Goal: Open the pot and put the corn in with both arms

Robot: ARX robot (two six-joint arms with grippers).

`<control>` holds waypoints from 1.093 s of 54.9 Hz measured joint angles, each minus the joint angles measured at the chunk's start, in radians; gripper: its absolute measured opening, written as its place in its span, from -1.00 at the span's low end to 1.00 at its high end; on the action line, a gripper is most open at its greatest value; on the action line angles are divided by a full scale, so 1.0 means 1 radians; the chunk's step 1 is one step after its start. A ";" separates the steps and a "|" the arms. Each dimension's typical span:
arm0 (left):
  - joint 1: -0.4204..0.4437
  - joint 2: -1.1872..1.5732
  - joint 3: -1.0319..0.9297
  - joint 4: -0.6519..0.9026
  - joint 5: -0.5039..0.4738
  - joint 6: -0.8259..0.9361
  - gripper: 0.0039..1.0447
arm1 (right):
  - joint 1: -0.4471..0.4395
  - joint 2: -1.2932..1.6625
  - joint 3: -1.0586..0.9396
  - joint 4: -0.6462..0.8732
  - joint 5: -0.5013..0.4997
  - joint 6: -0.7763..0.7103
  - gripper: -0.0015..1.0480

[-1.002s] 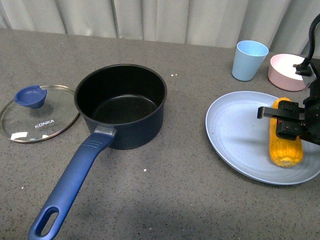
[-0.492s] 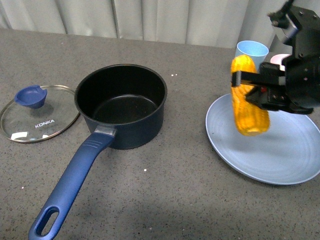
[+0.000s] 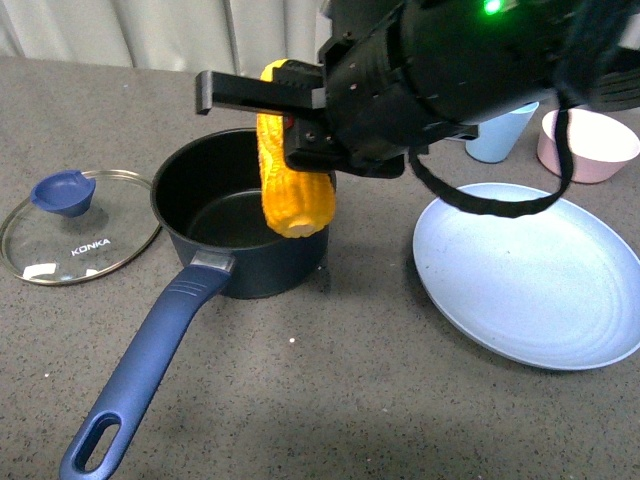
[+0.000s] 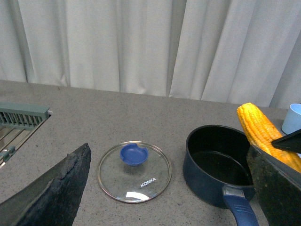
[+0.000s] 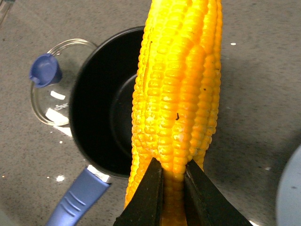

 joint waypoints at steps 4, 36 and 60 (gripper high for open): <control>0.000 0.000 0.000 0.000 0.000 0.000 0.88 | 0.016 0.037 0.032 -0.005 0.004 0.011 -0.87; 0.000 0.000 0.000 0.000 0.000 0.000 0.88 | 0.042 0.180 0.219 -0.065 0.023 0.044 -0.52; 0.000 0.000 0.000 0.000 0.000 0.000 0.88 | 0.034 0.143 0.138 -0.014 0.066 0.039 0.81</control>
